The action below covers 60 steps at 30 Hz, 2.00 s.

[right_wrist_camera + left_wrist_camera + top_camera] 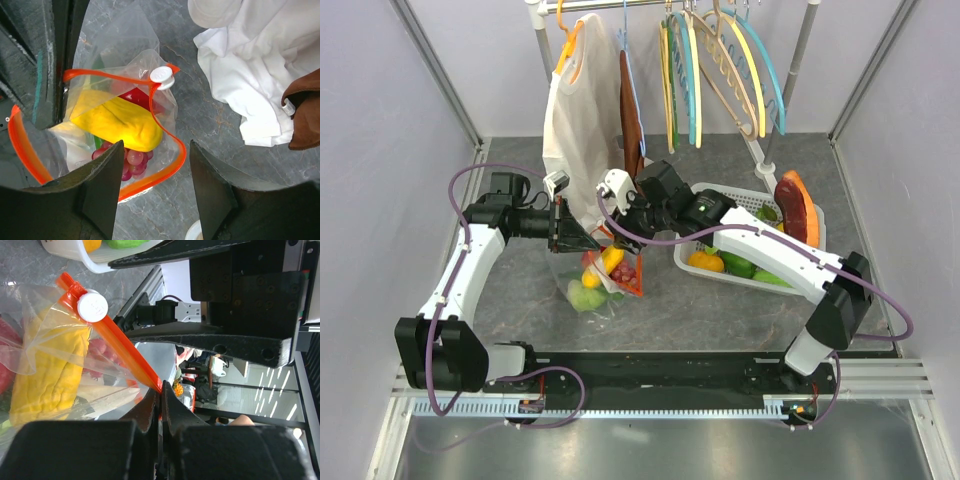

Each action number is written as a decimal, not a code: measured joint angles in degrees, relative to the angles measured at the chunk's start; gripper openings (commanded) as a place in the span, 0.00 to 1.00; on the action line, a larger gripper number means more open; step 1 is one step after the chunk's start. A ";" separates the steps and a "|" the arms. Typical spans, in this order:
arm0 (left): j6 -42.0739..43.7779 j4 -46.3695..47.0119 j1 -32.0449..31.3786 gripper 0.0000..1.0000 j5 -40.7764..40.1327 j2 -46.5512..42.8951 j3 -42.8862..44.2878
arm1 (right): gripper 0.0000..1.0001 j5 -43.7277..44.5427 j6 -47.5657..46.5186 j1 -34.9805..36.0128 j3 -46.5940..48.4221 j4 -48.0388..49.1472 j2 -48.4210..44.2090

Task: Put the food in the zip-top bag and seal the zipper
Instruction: Adjust the zipper food storage bag at the center of the board.

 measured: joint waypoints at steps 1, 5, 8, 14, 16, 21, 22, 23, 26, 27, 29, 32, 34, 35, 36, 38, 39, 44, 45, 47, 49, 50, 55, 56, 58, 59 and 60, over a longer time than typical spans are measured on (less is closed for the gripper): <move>0.09 -0.17 -0.04 0.02 0.00 0.00 0.00 | 0.62 0.33 -0.11 0.22 0.07 0.09 0.26; 0.42 -0.81 -0.26 0.02 0.13 -0.02 -0.02 | 0.62 0.83 -0.20 0.63 0.87 0.57 1.79; 0.48 -0.87 -0.31 0.02 0.44 -0.07 -0.02 | 0.61 0.79 -0.17 0.74 1.38 1.55 2.84; 0.72 -0.92 -0.31 0.02 1.73 -0.11 -0.02 | 0.54 0.33 -0.83 0.98 1.33 3.85 3.08; 0.79 -0.94 -0.31 0.02 2.03 -0.11 -0.02 | 0.37 0.35 -1.20 1.01 1.14 4.46 3.08; 0.90 -0.94 -0.31 0.02 3.13 -0.13 -0.02 | 0.00 0.31 -1.68 1.01 0.96 5.57 3.23; 0.92 -0.94 -0.31 0.04 3.19 -0.13 0.00 | 0.00 0.13 -1.64 1.01 0.98 5.55 3.39; 1.03 -0.96 -0.31 0.12 3.21 -0.13 0.00 | 0.00 -0.09 -1.66 1.01 1.05 5.53 3.58; 2.03 -1.03 -0.31 0.31 3.28 -0.13 0.00 | 0.00 -0.94 -1.99 1.16 1.14 5.20 3.87; 2.78 -1.09 -0.28 0.40 3.32 -0.13 0.02 | 0.00 -1.64 -2.29 1.05 1.14 5.09 3.76; 4.72 -1.99 0.07 0.53 3.48 -0.13 0.57 | 0.00 -3.58 -3.04 0.63 1.14 4.79 2.97; 7.41 -3.30 2.23 0.62 3.61 -0.52 3.63 | 0.00 -7.74 -4.79 -0.17 1.14 4.35 -0.59; 9.16 -3.50 4.42 0.69 3.54 -1.36 6.23 | 0.00 -10.78 -6.08 -0.42 1.14 4.07 -3.61; 10.16 -3.63 5.75 0.72 3.39 -2.01 7.80 | 0.00 -12.07 -6.75 -0.42 1.14 3.96 -4.98; 11.37 -3.56 6.95 0.73 3.23 -2.78 9.49 | 0.00 -14.03 -7.74 -0.42 1.16 3.98 -6.91; 14.82 -3.52 8.68 0.73 2.60 -4.55 12.74 | 0.00 -16.98 -9.22 -0.33 1.49 4.04 -9.55; 17.22 -3.39 9.11 0.72 2.14 -5.73 14.01 | 0.00 -18.38 -9.92 -0.31 1.64 4.09 -10.47; 31.74 -3.23 9.07 0.58 1.81 -14.53 13.64 | 0.00 -22.97 -13.16 -0.31 1.70 4.13 -10.97; 34.73 -3.43 8.92 0.54 1.86 -16.55 12.72 | 0.00 -23.61 -13.73 -0.33 1.73 3.89 -10.43; 39.56 -3.72 8.44 0.53 1.88 -19.28 10.97 | 0.00 -24.46 -14.75 -0.42 1.97 3.28 -9.14; 45.00 -4.44 7.72 0.53 1.97 -21.29 9.16 | 0.00 -25.33 -16.02 -0.42 2.73 1.88 -7.39; 46.62 -4.57 7.50 0.53 1.99 -21.57 8.55 | 0.00 -25.51 -16.39 -0.42 2.95 1.44 -6.75; 55.80 -6.21 4.70 0.57 2.10 -21.38 3.98 | 0.00 -27.45 -17.22 -0.35 3.10 -0.90 -4.37; 57.31 -6.58 3.17 0.58 1.75 -21.20 2.93 | 0.00 -27.67 -17.20 -0.24 3.10 -1.14 -4.15; 59.71 -7.41 0.46 0.58 1.11 -20.94 1.09 | 0.00 -28.02 -17.20 0.00 3.10 -1.18 -4.00; 60.57 -7.72 -0.66 0.58 0.81 -20.83 0.33 | 0.00 -28.11 -17.18 0.17 3.10 -1.18 -4.00; 61.20 -8.02 -1.38 0.56 0.39 -20.68 -0.26 | 0.00 -28.24 -17.16 0.26 3.10 -1.16 -4.00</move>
